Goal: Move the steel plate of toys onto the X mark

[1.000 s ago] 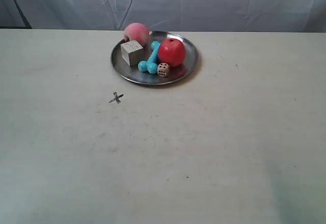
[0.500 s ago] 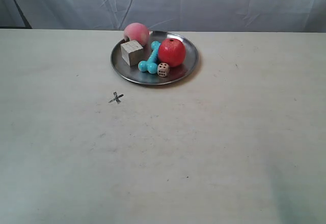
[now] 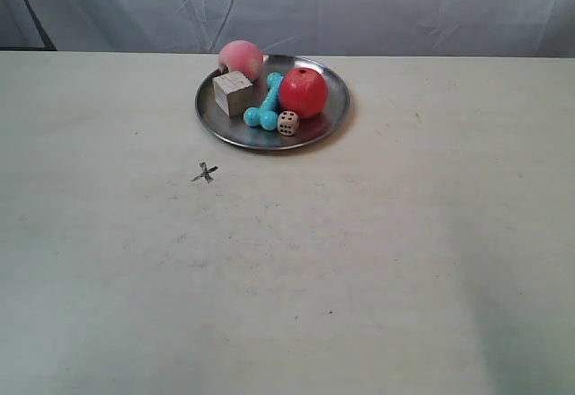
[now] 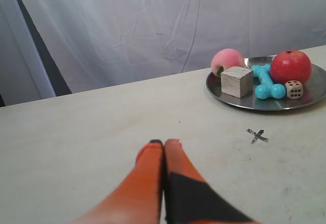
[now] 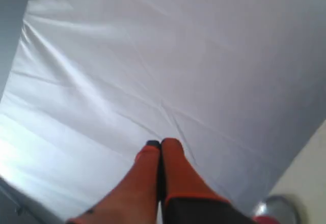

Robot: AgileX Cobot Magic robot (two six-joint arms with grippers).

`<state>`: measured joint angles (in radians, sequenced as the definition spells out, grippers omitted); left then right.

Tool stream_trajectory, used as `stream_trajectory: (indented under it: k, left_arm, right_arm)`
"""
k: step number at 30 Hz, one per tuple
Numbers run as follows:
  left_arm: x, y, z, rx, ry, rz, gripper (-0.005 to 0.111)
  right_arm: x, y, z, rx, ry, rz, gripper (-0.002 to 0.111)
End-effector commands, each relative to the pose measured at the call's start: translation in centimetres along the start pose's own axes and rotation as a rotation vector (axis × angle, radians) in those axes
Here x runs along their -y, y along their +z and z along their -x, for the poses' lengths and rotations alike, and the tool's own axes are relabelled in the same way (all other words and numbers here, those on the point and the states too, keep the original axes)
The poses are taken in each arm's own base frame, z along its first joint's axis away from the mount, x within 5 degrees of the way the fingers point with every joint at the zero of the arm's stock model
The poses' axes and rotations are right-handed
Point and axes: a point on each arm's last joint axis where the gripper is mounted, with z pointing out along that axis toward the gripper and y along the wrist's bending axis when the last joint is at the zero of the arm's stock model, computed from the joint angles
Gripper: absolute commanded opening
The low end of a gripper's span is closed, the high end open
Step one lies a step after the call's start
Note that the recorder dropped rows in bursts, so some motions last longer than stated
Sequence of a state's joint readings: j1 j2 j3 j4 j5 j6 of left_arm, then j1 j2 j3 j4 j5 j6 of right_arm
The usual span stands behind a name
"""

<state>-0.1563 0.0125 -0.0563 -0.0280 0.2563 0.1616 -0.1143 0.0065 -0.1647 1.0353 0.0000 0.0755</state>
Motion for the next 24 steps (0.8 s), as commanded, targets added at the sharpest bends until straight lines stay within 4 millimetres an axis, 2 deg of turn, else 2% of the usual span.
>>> stream_trajectory:
  k: [1,4,8,20,24]
  left_arm:
    - [0.04,-0.01,-0.14,0.005,0.001,-0.003,0.0]
    - [0.04,-0.01,-0.14,0.005,0.001,-0.003,0.0]
    - [0.04,-0.01,-0.14,0.005,0.001,-0.003,0.0]
    - [0.0,-0.02,-0.04,0.015,0.01,0.001,0.0]
    - [-0.19,-0.02,0.21,0.042,0.088,0.024,0.0]
  right_arm:
    - [-0.16,-0.25,1.72,0.195,-0.047,0.017,0.0]
    - [-0.28,-0.22,1.56,0.177,-0.143,0.024,0.0]
    - [-0.69,-0.18,1.26,0.135,-0.36,0.07,0.0]
    - [-0.71,-0.12,0.84,0.071,-0.394,0.094,0.0]
    - [-0.66,-0.11,0.73,0.059,-0.395,0.091,0.0]
